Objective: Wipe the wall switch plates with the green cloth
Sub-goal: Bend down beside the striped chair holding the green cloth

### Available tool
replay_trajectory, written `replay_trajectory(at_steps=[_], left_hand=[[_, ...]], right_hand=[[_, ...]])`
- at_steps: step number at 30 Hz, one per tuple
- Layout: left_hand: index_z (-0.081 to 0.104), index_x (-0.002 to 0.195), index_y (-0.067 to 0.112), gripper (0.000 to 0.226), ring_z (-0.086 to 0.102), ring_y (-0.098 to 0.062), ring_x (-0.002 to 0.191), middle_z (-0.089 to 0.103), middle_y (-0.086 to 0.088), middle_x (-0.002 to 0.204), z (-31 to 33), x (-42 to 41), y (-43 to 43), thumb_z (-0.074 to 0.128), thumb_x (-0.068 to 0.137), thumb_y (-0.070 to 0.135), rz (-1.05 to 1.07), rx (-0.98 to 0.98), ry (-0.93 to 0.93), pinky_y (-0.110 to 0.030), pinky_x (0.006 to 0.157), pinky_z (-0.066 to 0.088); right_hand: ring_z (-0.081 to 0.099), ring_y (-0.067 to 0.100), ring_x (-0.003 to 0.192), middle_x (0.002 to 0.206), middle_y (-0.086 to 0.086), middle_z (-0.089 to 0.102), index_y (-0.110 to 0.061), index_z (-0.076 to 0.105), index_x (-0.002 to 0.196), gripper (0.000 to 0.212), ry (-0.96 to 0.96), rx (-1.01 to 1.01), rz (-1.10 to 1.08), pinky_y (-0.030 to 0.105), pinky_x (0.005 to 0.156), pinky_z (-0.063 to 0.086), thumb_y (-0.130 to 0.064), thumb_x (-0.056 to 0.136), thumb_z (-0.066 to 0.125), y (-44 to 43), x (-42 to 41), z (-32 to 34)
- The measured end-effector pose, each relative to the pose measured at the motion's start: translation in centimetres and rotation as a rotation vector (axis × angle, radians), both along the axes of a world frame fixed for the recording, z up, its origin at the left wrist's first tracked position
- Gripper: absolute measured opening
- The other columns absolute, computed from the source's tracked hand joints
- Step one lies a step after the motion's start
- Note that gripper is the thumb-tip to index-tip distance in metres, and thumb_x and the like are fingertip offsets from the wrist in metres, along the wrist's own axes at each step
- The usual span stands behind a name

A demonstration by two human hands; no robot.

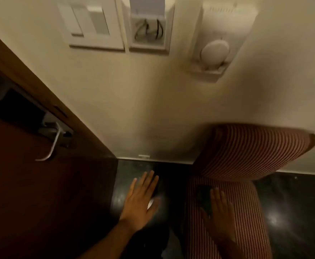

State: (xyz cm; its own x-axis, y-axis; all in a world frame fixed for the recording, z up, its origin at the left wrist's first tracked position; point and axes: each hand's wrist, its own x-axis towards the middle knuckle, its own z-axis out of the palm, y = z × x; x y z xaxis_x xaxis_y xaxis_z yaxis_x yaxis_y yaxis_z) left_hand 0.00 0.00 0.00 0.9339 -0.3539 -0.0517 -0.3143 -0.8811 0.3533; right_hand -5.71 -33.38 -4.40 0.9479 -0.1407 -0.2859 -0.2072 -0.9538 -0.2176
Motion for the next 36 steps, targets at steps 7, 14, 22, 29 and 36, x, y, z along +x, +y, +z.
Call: replay_trajectory(at_steps=[7,14,22,29,36], left_hand=[[0.000,0.176,0.029,0.078,-0.001,-0.016,0.171,-0.001,0.005,0.185,-6.1,-1.6,-1.9,0.037,0.113,0.055,0.059,0.079,0.146,-0.049,0.135,0.010],[0.003,0.177,0.026,0.075,-0.003,-0.017,0.171,0.002,0.002,0.185,-10.3,-3.2,-2.2,0.030,0.113,0.056,0.071,0.134,0.221,-0.049,0.138,0.004],[0.002,0.177,0.027,0.075,-0.009,-0.014,0.170,-0.004,0.004,0.185,-13.3,-3.7,-3.6,0.025,0.113,0.058,0.062,0.146,0.306,-0.046,0.138,-0.003],[0.000,0.177,0.026,0.075,-0.015,-0.013,0.169,-0.007,0.004,0.185,-14.9,-2.7,-6.5,0.033,0.116,0.055,0.027,0.094,0.319,-0.042,0.135,-0.014],[0.002,0.177,0.025,0.075,-0.008,-0.016,0.170,-0.002,0.002,0.185,-16.2,-2.0,-7.4,0.034,0.115,0.054,0.013,0.095,0.285,-0.047,0.137,-0.005]], right_hand=[[-0.004,0.027,0.159,0.171,0.007,-0.007,-0.016,-0.003,0.163,0.089,0.168,-0.055,0.025,0.050,0.125,0.003,-0.066,0.092,0.018,-1.1,0.8,-7.5],[0.004,0.031,0.158,0.171,0.011,0.004,-0.010,0.003,0.163,0.087,0.230,-0.073,0.056,0.052,0.128,0.005,-0.058,0.100,0.038,-1.9,1.8,-12.8],[0.006,0.032,0.158,0.172,0.012,0.005,-0.010,0.007,0.164,0.092,0.267,-0.059,0.057,0.051,0.125,0.006,-0.052,0.098,0.054,-1.9,1.9,-15.7],[0.012,0.035,0.157,0.171,0.014,0.011,-0.011,0.009,0.164,0.089,0.227,-0.052,0.040,0.055,0.125,0.013,-0.048,0.098,0.057,-3.1,2.2,-18.2],[0.007,0.035,0.158,0.172,0.014,0.003,-0.010,0.008,0.164,0.086,0.211,-0.065,0.052,0.053,0.126,0.011,-0.035,0.097,0.057,-3.2,3.0,-19.0]])
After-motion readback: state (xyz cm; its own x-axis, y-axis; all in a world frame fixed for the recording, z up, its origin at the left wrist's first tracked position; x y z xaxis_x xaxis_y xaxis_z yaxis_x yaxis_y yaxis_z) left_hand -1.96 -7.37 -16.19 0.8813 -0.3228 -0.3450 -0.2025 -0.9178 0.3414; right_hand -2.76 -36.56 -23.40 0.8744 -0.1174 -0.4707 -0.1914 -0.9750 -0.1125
